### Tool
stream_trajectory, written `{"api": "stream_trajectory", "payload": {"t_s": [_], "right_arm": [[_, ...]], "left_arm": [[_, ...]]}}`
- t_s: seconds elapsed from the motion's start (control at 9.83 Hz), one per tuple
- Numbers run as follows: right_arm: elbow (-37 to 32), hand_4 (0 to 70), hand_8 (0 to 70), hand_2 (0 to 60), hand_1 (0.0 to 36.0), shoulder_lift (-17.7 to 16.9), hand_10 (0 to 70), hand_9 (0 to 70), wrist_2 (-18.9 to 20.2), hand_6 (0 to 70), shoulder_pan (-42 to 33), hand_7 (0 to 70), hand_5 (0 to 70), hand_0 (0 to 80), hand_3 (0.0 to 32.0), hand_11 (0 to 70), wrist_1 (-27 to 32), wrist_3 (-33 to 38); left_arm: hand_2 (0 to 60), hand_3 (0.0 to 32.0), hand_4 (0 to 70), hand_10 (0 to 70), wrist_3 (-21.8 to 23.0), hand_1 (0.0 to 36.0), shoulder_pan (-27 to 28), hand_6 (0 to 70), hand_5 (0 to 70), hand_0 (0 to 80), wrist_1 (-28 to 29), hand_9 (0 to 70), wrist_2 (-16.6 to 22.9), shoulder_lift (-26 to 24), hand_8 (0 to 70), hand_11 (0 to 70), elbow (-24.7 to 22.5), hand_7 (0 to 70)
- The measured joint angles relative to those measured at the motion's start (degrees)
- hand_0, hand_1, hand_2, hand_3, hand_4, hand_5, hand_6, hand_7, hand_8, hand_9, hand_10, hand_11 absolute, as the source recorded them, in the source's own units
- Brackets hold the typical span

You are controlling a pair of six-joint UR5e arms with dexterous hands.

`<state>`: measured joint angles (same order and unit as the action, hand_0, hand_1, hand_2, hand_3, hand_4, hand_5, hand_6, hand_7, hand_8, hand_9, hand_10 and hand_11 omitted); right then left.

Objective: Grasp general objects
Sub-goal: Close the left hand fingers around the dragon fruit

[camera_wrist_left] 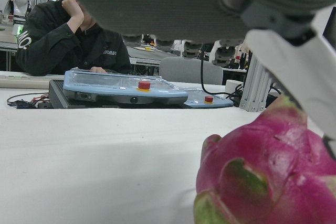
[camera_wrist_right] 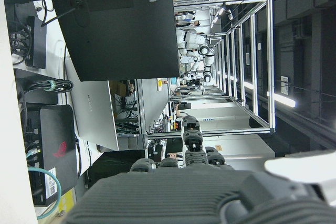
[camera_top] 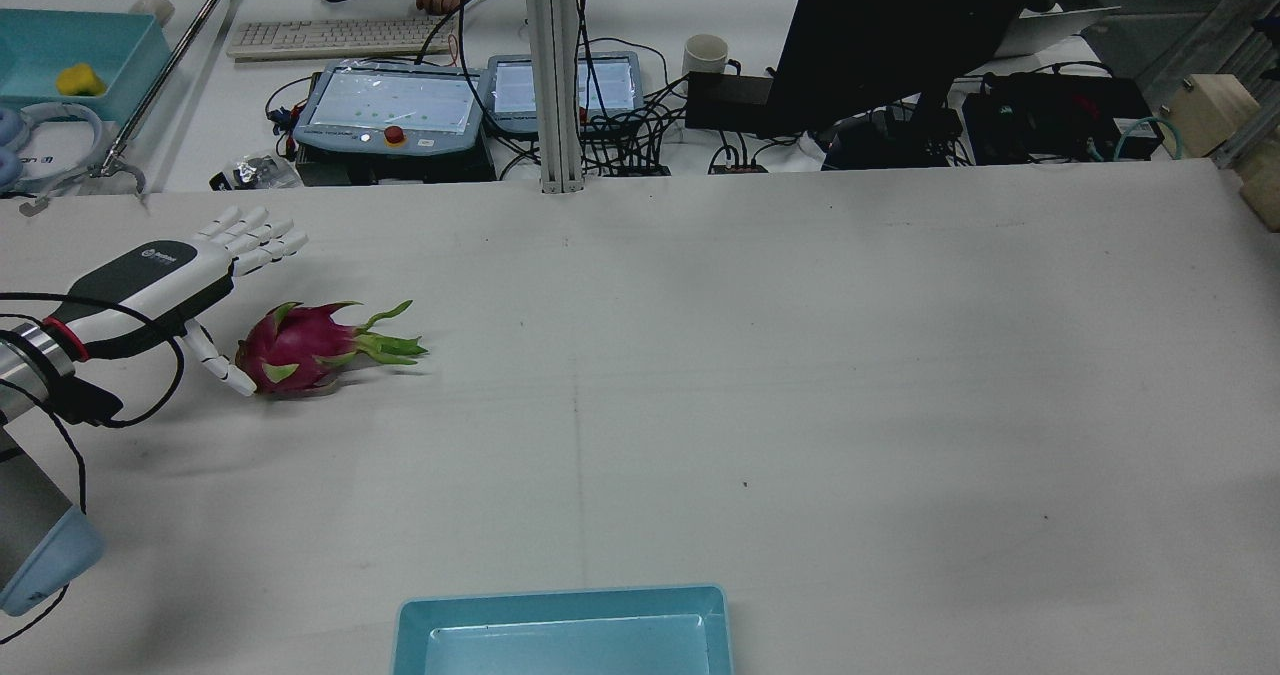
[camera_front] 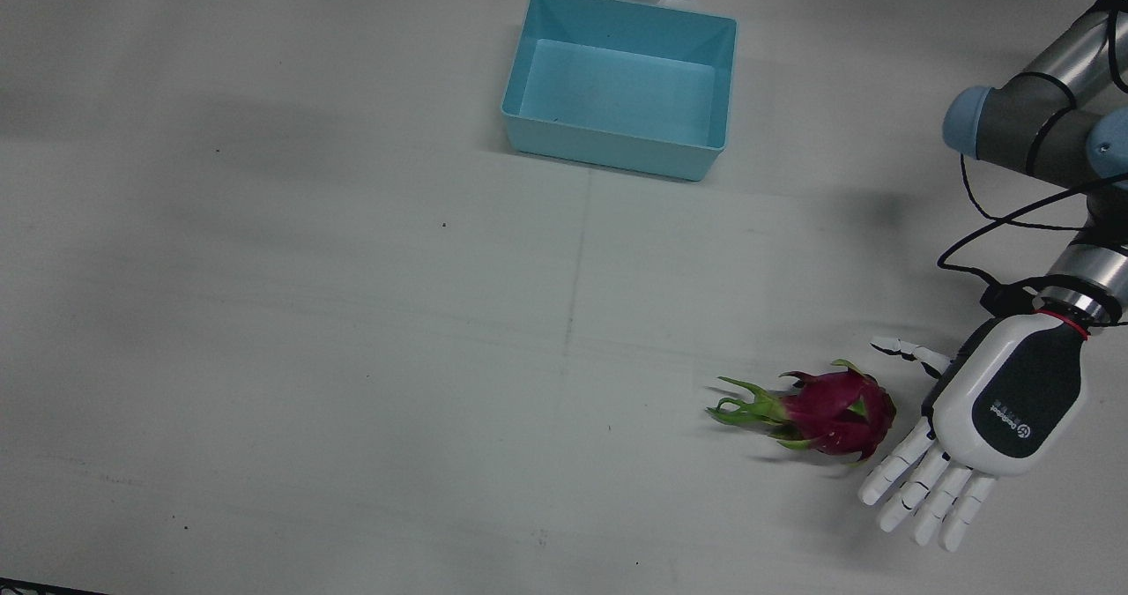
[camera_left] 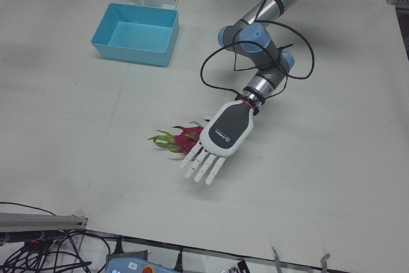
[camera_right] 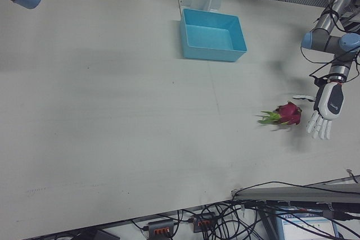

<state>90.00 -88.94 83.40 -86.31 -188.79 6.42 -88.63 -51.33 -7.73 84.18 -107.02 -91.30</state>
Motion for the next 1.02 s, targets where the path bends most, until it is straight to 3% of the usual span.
{"api": "stream_trajectory", "payload": {"t_s": [0.41, 0.51, 0.61, 0.71, 1.02], "right_arm": [[0.0, 0.0, 0.0, 0.0, 0.0, 0.0, 0.0, 0.0, -0.05, 0.0, 0.0, 0.0, 0.0, 0.0, 0.0, 0.0, 0.0, 0.0], [0.0, 0.0, 0.0, 0.0, 0.0, 0.0, 0.0, 0.0, -0.03, 0.0, 0.0, 0.0, 0.0, 0.0, 0.0, 0.0, 0.0, 0.0], [0.0, 0.0, 0.0, 0.0, 0.0, 0.0, 0.0, 0.0, -0.01, 0.0, 0.0, 0.0, 0.0, 0.0, 0.0, 0.0, 0.0, 0.0], [0.0, 0.0, 0.0, 0.0, 0.0, 0.0, 0.0, 0.0, -0.03, 0.0, 0.0, 0.0, 0.0, 0.0, 0.0, 0.0, 0.0, 0.0], [0.0, 0.0, 0.0, 0.0, 0.0, 0.0, 0.0, 0.0, -0.01, 0.0, 0.0, 0.0, 0.0, 0.0, 0.0, 0.0, 0.0, 0.0]], "left_arm": [[12.2, 10.4, 0.0, 0.0, -2.11, 26.1, 3.03, 0.0, 1.7, 55.3, -0.03, 0.1, -0.63, -0.71, 0.0, 0.0, 2.31, 7.6], [11.9, 8.4, 0.0, 0.0, -2.18, 25.5, 3.39, 0.0, 1.8, 54.7, -0.02, 0.0, -0.98, -0.76, 0.0, 0.0, 2.48, 7.2], [10.3, 0.2, 0.0, 0.0, -2.22, 23.5, 3.56, 0.0, 7.9, 53.5, -0.01, 0.0, -1.19, -0.78, 0.0, 0.0, 2.52, 6.4], [7.4, 0.0, 3.0, 0.0, -2.26, 20.5, 3.63, 0.0, 18.1, 52.1, 0.04, 0.0, -1.32, -0.8, 0.0, 0.0, 2.52, 5.1], [8.8, 0.0, 22.4, 0.0, -2.88, 18.3, 3.74, 0.0, 40.3, 51.6, 0.78, 0.1, -1.65, -0.75, 0.0, 0.0, 2.69, 7.7]]}}
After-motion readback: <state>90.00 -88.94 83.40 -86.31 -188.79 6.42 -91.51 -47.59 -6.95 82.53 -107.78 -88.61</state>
